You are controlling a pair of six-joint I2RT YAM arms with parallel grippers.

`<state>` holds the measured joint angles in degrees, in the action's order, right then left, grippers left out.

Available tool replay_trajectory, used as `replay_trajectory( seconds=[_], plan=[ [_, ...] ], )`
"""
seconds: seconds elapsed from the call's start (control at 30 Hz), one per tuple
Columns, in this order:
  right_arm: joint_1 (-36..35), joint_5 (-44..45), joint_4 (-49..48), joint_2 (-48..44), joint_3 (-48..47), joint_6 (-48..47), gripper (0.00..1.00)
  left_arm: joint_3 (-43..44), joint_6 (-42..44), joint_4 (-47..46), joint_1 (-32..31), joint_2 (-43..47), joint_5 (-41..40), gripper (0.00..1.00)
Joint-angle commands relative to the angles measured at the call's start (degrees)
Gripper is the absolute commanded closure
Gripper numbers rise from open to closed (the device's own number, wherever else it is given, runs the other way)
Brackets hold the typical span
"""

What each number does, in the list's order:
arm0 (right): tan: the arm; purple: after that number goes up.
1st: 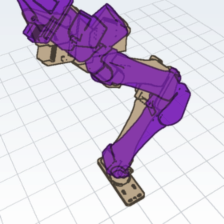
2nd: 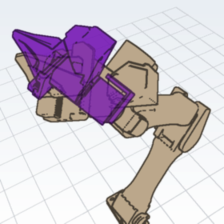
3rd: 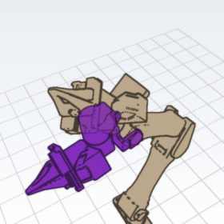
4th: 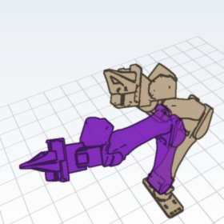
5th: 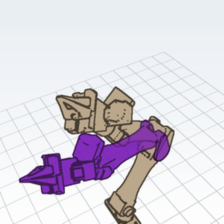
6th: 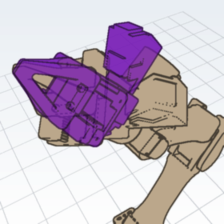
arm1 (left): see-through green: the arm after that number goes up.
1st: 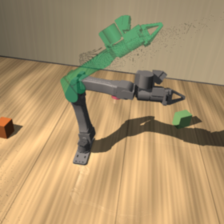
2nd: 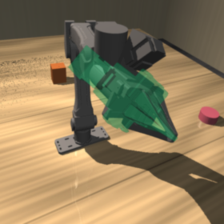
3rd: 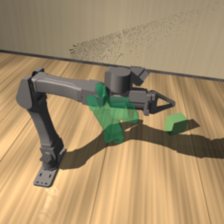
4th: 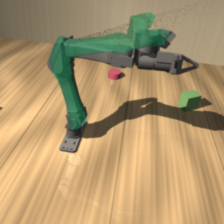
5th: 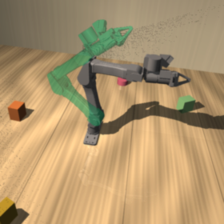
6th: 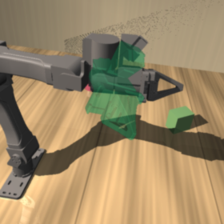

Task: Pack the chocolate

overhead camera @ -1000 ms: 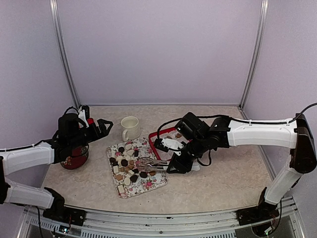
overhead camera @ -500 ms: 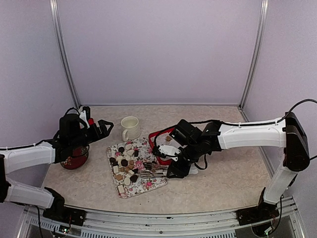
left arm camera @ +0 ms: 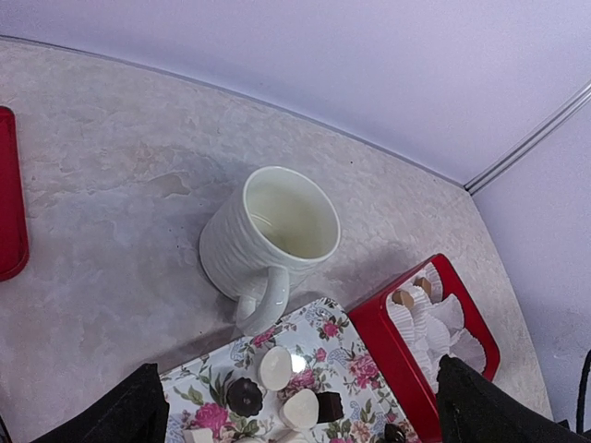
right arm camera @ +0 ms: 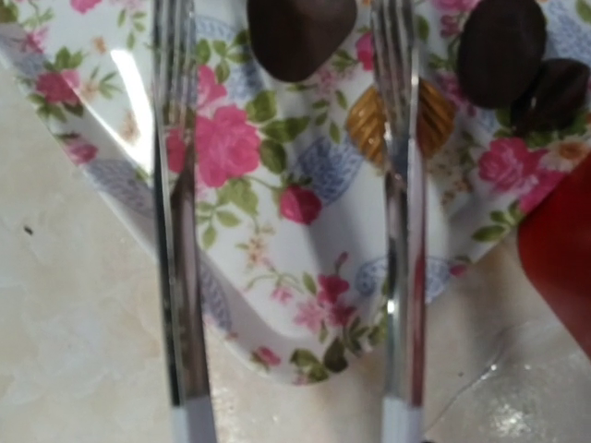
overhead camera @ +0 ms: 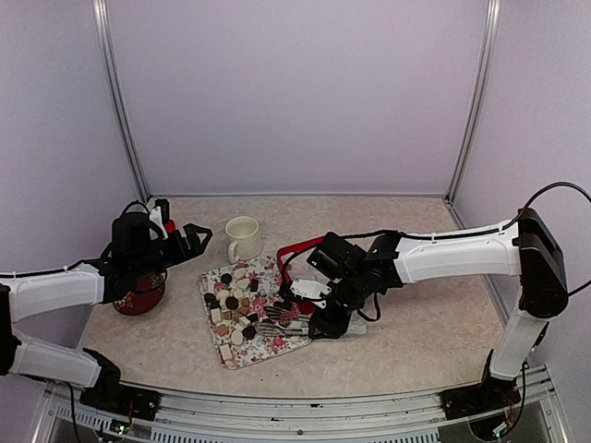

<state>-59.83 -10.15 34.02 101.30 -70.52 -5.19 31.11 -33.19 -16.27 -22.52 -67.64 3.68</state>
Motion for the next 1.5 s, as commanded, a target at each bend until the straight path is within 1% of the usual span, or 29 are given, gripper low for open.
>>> replay_trajectory(
  seconds=[0.0,0.37,0.63,1.0,1.13,1.37,1.47],
  plan=[
    [-0.97,0.73,0.13,1.19,-2.09,-0.94,0.51,-0.45,-0.38,-1.86,0.29,-0.33,0.07,0.01],
    [-1.34,6.94,2.65,2.13,-4.81,-0.33,0.52,0.01,-0.68,-2.5,0.29,-1.19,0.52,0.01],
    [-1.57,5.62,4.15,2.21,-5.69,-1.69,0.53,0.01,-0.68,-2.79,0.31,-1.18,0.72,0.01],
    [-2.73,4.4,8.13,3.98,-8.54,-3.96,0.57,-0.4,-0.67,-2.96,0.29,-0.98,0.73,0.01],
    [-2.92,4.42,8.42,4.38,-9.24,-3.99,0.6,-0.5,-0.53,-2.63,0.29,-0.45,0.43,0.01],
    [-3.18,6.41,9.18,4.04,-10.35,-3.72,0.69,-0.95,-0.3,-2.33,0.46,0.31,0.12,0.01],
    [-3.18,6.66,9.07,2.77,-10.44,-3.24,0.72,-1.01,-0.38,-2.35,0.55,0.38,0.1,0.01]
  ],
)
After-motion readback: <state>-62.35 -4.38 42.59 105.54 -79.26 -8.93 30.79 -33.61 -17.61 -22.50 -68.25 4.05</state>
